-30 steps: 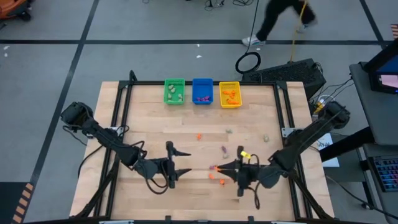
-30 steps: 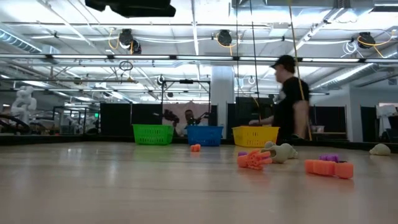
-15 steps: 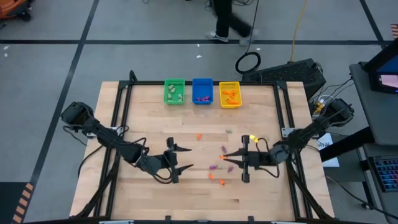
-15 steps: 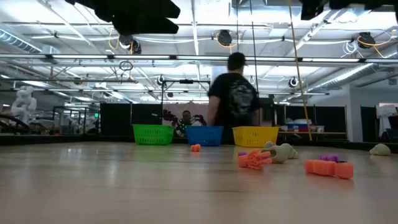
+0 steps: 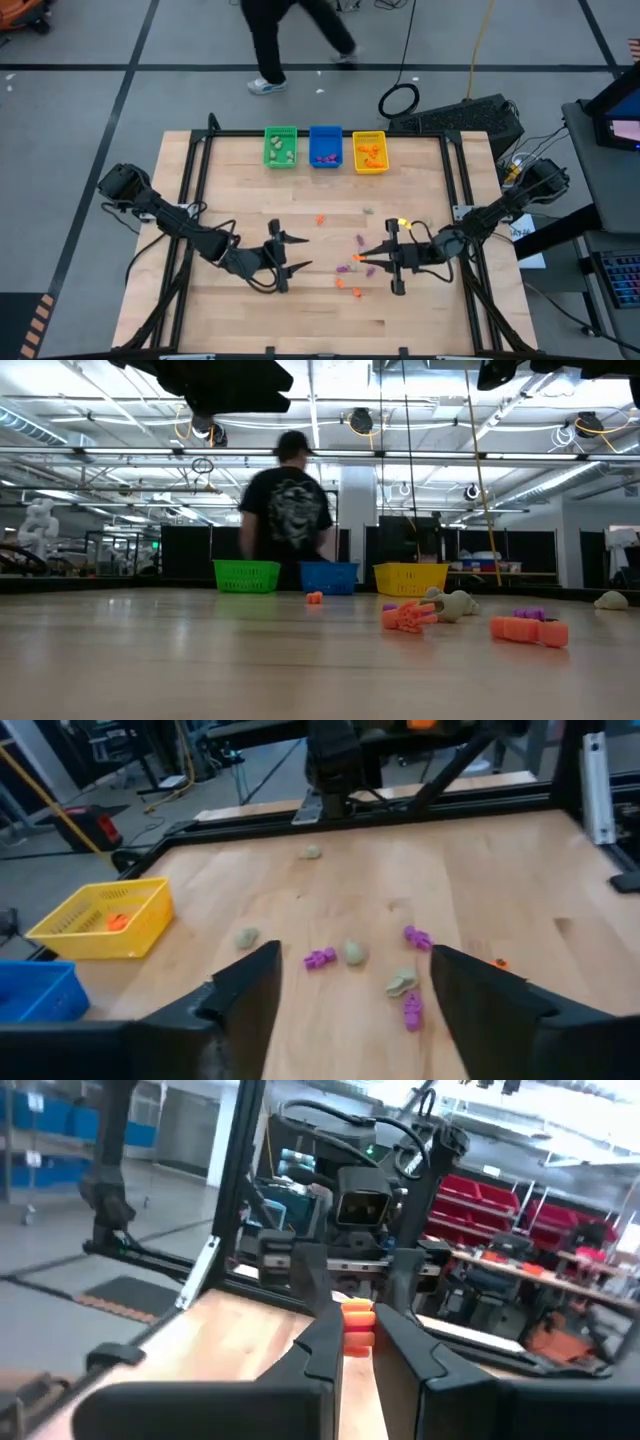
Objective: Sort Halloween decoration
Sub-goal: Put the orange skeleton toy into the yellow bin, then put the purple skeleton toy into the blue bin
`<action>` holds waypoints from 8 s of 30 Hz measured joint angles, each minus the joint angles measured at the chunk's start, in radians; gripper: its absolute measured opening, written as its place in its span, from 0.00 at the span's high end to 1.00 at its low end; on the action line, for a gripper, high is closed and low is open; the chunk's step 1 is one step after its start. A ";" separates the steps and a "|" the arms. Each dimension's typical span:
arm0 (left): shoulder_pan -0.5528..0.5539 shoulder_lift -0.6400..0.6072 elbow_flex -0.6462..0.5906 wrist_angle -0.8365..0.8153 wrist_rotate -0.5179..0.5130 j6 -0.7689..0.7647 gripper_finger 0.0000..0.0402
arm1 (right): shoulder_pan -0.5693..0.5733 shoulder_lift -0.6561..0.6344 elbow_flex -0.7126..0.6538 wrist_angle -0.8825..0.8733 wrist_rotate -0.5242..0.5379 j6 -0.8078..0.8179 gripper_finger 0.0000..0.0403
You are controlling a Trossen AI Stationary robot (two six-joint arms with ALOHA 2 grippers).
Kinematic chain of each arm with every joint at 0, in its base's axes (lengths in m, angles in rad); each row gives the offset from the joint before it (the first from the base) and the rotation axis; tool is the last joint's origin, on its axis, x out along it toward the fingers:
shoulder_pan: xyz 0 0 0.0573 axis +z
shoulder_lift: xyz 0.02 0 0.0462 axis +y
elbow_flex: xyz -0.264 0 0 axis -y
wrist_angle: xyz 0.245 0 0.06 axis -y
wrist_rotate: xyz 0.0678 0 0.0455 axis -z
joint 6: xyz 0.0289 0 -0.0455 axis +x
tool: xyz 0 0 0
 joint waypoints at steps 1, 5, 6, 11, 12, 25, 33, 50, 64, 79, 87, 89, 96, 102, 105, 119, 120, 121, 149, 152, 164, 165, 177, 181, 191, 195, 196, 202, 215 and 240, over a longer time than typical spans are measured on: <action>0.000 0.000 0.000 0.002 0.008 0.001 0.41 | 0.000 0.000 0.000 -0.002 0.000 -0.020 0.93; 0.001 0.000 0.000 0.002 0.017 0.004 0.55 | 0.000 0.000 0.000 -0.040 -0.001 -0.136 0.93; 0.001 0.000 0.000 0.002 0.017 0.012 0.58 | 0.000 0.000 0.000 -0.052 -0.001 -0.176 0.93; 0.001 0.000 0.000 0.002 0.018 0.018 0.71 | 0.000 0.000 0.000 -0.083 0.000 -0.400 0.93; 0.001 0.000 0.000 0.002 0.018 0.018 0.73 | 0.000 0.000 0.000 -0.087 0.000 -0.446 0.93; 0.001 0.000 0.000 0.004 0.018 0.026 0.91 | 0.000 0.000 0.000 -0.109 0.001 -0.676 0.93; 0.001 0.000 0.000 0.002 0.018 0.027 1.00 | 0.000 0.000 0.000 -0.107 0.002 -0.673 0.93; 0.001 0.000 0.000 0.000 0.018 0.024 1.00 | 0.000 0.000 0.000 -0.107 0.002 -0.141 0.93; 0.001 0.000 0.000 -0.008 0.018 0.019 1.00 | 0.000 0.000 0.000 -0.107 0.001 0.443 0.93; 0.000 0.000 0.000 -0.012 0.018 0.018 1.00 | 0.000 0.000 0.000 -0.107 0.006 0.216 0.93; 0.000 0.000 0.000 -0.026 0.018 0.017 1.00 | 0.000 0.000 0.000 -0.139 0.280 0.067 0.93; 0.000 0.000 0.000 -0.025 0.018 0.017 1.00 | -0.002 0.000 0.000 -0.189 0.349 0.055 0.93; 0.001 0.000 0.000 -0.022 0.018 0.017 1.00 | -0.069 0.000 0.000 -0.288 0.476 0.163 0.93; 0.001 0.000 0.000 -0.021 0.018 0.016 1.00 | -0.236 -0.013 0.000 -0.286 0.475 0.175 0.93; 0.001 0.000 0.000 -0.021 0.018 0.016 1.00 | -0.351 -0.031 0.000 -0.292 0.473 0.179 0.92; 0.001 0.000 0.000 -0.030 0.018 0.017 1.00 | -0.816 -0.141 0.001 -0.339 0.169 0.339 0.88; 0.001 0.000 0.000 -0.030 0.018 0.017 1.00 | -0.847 -0.142 0.006 -0.364 0.141 0.366 0.88; 0.001 0.000 0.000 -0.031 0.018 0.018 1.00 | -0.878 -0.142 0.014 -0.396 0.120 0.392 0.88; 0.001 0.000 0.000 -0.031 0.018 0.018 1.00 | -1.146 0.126 0.048 -0.592 -0.142 0.558 0.88; 0.001 0.000 0.000 -0.031 0.018 0.018 1.00 | -1.158 0.138 0.048 -0.593 -0.198 0.559 0.85; 0.001 0.000 0.000 -0.032 0.018 0.018 1.00 | -1.137 0.035 0.048 -0.626 -0.236 0.531 0.56; 0.001 0.000 0.000 -0.033 0.018 0.018 1.00 | -1.124 0.010 0.048 -0.647 -0.241 0.527 0.55; 0.001 0.001 0.000 -0.075 0.019 -0.009 1.00 | -0.767 -0.284 0.048 -1.049 -0.229 0.612 0.50; 0.001 0.001 0.000 -0.075 0.019 -0.010 1.00 | -0.576 -0.308 0.030 -1.078 -0.177 0.709 0.50; 0.001 0.001 0.000 -0.073 0.019 -0.010 1.00 | -0.181 -0.221 0.023 -1.077 -0.078 0.789 0.50; 0.001 0.001 0.000 -0.074 0.019 -0.025 1.00 | -0.071 -0.169 0.023 -1.087 -0.106 0.805 0.50; 0.002 0.001 0.000 -0.074 0.019 -0.035 1.00 | -0.048 -0.156 0.023 -1.086 -0.106 0.814 0.51; 0.003 0.001 0.000 -0.071 0.044 -0.038 1.00 | 0.046 -0.069 0.023 -1.074 -0.104 0.824 0.55; 0.035 0.108 0.000 -0.013 0.106 -0.061 1.00 | 0.053 0.134 0.023 -0.836 -0.130 0.706 0.56; 0.054 0.122 0.000 0.033 0.135 -0.054 1.00 | 0.050 0.269 0.023 -0.696 0.005 0.750 0.56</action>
